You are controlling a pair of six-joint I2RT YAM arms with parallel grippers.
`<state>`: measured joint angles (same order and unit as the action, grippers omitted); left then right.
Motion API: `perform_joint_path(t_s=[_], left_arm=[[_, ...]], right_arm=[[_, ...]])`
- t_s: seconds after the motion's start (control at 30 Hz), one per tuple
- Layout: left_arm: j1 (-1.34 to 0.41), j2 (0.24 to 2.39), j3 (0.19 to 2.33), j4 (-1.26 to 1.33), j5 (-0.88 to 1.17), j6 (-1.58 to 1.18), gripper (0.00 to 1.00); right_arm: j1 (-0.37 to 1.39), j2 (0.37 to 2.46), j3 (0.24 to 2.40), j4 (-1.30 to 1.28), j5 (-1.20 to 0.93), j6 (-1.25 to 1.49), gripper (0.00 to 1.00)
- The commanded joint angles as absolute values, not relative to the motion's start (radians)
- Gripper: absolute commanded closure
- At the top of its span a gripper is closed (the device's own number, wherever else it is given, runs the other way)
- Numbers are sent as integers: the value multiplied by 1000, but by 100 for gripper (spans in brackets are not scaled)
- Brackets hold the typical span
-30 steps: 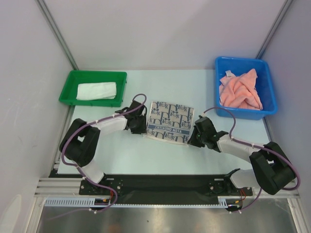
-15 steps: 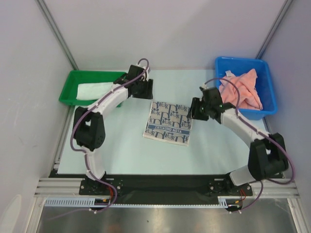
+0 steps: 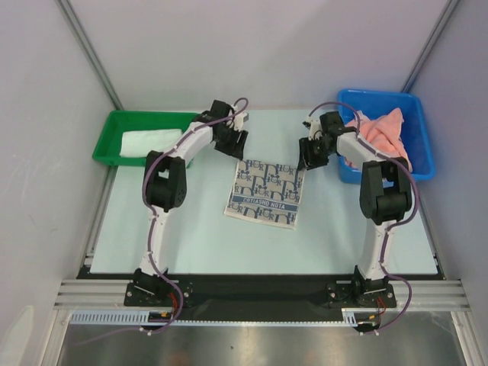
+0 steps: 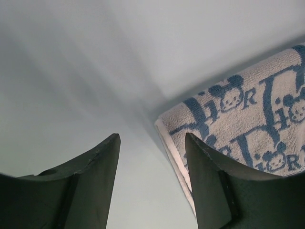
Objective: Fold and stack the towels
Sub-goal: Fold the towel
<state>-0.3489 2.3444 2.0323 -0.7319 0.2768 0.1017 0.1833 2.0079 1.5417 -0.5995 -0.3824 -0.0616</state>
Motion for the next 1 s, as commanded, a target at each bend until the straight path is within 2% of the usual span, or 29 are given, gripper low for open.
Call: perform_joint_path(t_s=[0.0, 0.33, 0.53, 0.57, 0.7, 0.83, 0.93, 0.97], left_arm=[[-342, 2388, 2134, -770, 362, 189, 37], [-342, 2454, 2174, -767, 382, 212, 48], [-342, 2464, 2183, -753, 379, 213, 65], [-342, 2470, 2187, -752, 382, 212, 70], [-344, 2483, 2215, -758, 388, 207, 78], [-344, 2491, 2226, -749, 377, 198, 80], [-344, 2493, 2232, -746, 379, 195, 74], [-344, 2494, 2235, -746, 380, 196, 68]], right_arm=[[170, 2065, 1617, -676, -429, -167, 53], [144, 2158, 1664, -686, -482, -248, 60], [144, 2178, 1666, -650, -471, -259, 65], [144, 2178, 1666, -646, -468, -262, 65], [150, 2178, 1664, -620, -446, -270, 61], [156, 2183, 1674, -612, -431, -279, 58], [156, 2195, 1681, -624, -443, -294, 61], [153, 2197, 1686, -624, -451, -301, 62]])
